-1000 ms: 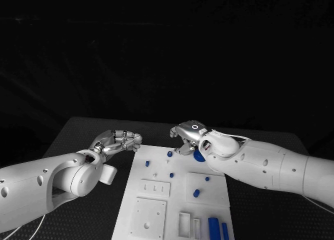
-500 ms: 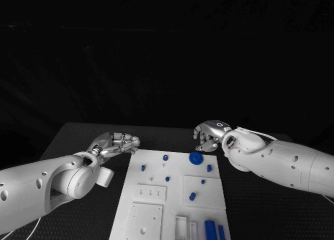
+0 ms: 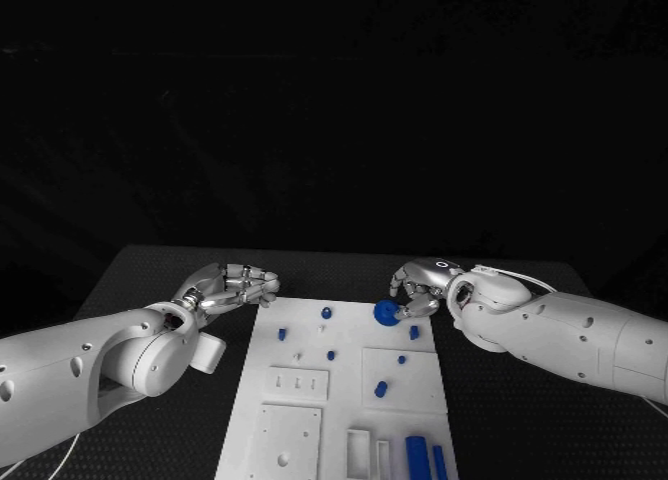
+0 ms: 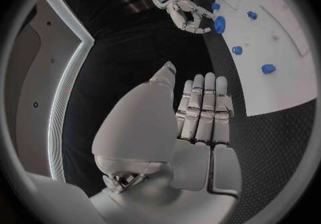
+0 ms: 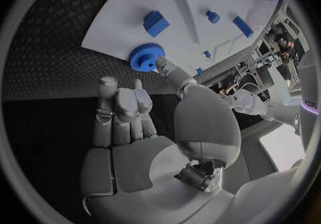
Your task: Assemble the parts on the task board
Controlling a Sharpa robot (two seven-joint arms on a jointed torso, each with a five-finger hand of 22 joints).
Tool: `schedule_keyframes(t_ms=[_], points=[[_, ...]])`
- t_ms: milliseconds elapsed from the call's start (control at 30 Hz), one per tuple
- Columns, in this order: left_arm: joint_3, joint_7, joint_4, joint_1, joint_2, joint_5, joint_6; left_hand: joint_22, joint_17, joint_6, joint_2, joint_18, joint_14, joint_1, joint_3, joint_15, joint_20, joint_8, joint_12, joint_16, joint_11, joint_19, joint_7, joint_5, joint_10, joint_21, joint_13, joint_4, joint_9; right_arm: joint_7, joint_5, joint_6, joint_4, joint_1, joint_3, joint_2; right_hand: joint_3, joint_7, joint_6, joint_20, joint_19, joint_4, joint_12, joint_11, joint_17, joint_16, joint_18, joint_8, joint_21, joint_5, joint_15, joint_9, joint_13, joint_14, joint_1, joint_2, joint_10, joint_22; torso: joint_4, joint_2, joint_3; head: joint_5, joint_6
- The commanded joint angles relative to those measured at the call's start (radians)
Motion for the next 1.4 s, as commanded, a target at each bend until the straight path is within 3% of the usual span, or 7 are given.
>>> schedule_keyframes(t_ms=[33, 400, 600, 667, 1000, 1400], points=[[0.0, 0.008, 0.0, 0.001, 0.003, -0.006, 0.017, 0.019, 0.001, 0.0, 0.003, 0.02, -0.008, 0.009, -0.003, 0.0, 0.0, -0.003, -0.002, -0.004, -0.002, -0.004, -0.005, -0.006, -0.007, -0.006, -0.001, -0.001, -0.001, 0.026, 0.029, 0.039, -0.011, -0.011, 0.0, 0.007, 0.003, 0.004, -0.004, -0.008, 0.0, 0.005, 0.028, 0.002, 0.005, 0.007, 0.021, -0.004, 0.009, 0.005, 0.001, 0.002, 0.029, -0.006, -0.012, 0.0, 0.02, 0.023, 0.0027, 0.0, -0.0005, -0.003, -0.007], [0.0, 0.006, 0.0, 0.001, 0.0, -0.005, 0.011, 0.019, 0.002, 0.0, 0.005, 0.019, -0.009, 0.008, -0.004, 0.0, 0.0, -0.003, -0.002, -0.005, -0.002, -0.004, -0.004, -0.006, -0.007, -0.006, -0.001, 0.0, -0.001, 0.041, 0.052, 0.004, -0.015, -0.029, 0.0, 0.011, 0.004, 0.009, -0.007, -0.011, -0.005, 0.011, 0.042, 0.007, 0.01, 0.013, 0.021, -0.007, 0.021, 0.021, 0.005, 0.003, 0.045, -0.008, -0.02, 0.006, 0.026, 0.022, 0.0009, -0.001, -0.0027, -0.004, -0.024], [0.0, -0.002, 0.0, 0.001, 0.002, -0.005, 0.004, 0.019, 0.003, 0.0, 0.007, 0.019, -0.009, 0.008, -0.004, 0.0, -0.001, -0.003, -0.002, -0.006, -0.001, -0.004, -0.002, -0.004, -0.007, -0.006, -0.001, 0.0, -0.001, 0.035, 0.068, 0.018, -0.016, -0.029, 0.001, 0.014, 0.008, 0.012, -0.007, -0.013, -0.004, 0.016, 0.067, 0.01, 0.024, 0.025, 0.021, -0.007, 0.031, 0.037, 0.008, 0.004, 0.071, -0.001, -0.02, 0.013, 0.05, 0.022, 0.0036, -0.001, -0.0032, -0.005, -0.024], [0.0, -0.002, 0.002, 0.001, 0.001, -0.005, 0.005, 0.019, 0.004, 0.0, 0.007, 0.02, -0.009, 0.01, -0.004, 0.0, -0.001, -0.004, -0.002, -0.007, 0.0, -0.004, -0.001, -0.003, -0.007, -0.006, 0.0, -0.001, -0.001, 0.033, 0.068, 0.022, -0.019, -0.029, 0.001, 0.016, 0.01, 0.012, -0.006, -0.014, -0.003, 0.017, 0.072, 0.01, 0.027, 0.029, 0.021, -0.006, 0.034, 0.041, 0.008, 0.004, 0.075, 0.0, -0.019, 0.016, 0.055, 0.022, 0.0101, -0.003, -0.0054, -0.012, -0.026], [0.0, -0.003, 0.003, 0.001, 0.0, -0.005, 0.006, 0.019, 0.004, 0.0, 0.008, 0.019, -0.009, 0.01, -0.005, 0.0, -0.001, -0.004, -0.002, -0.008, 0.0, -0.004, -0.001, -0.003, -0.007, -0.006, 0.0, 0.0, -0.002, 0.019, 0.049, -0.008, -0.028, -0.029, 0.001, 0.028, 0.012, 0.013, -0.007, -0.015, -0.003, 0.022, 0.075, 0.011, 0.029, 0.032, 0.021, -0.008, 0.039, 0.042, 0.009, 0.004, 0.079, 0.001, -0.022, 0.019, 0.057, 0.022, 0.0093, -0.002, -0.0055, -0.01, -0.028], [0.0, -0.004, 0.001, 0.001, 0.001, -0.003, 0.003, 0.019, 0.005, -0.001, 0.007, 0.019, -0.009, 0.009, -0.006, 0.0, -0.001, -0.004, -0.002, -0.009, 0.001, -0.004, 0.001, -0.003, -0.008, -0.006, 0.0, 0.0, -0.002, 0.01, 0.013, 0.013, -0.043, -0.029, 0.001, 0.042, 0.021, 0.012, -0.002, -0.017, -0.006, 0.025, 0.081, 0.01, 0.033, 0.036, 0.021, -0.005, 0.047, 0.026, 0.009, 0.006, 0.086, 0.002, -0.018, 0.02, 0.064, 0.021, 0.0085, -0.001, -0.0058, -0.015, -0.033]])
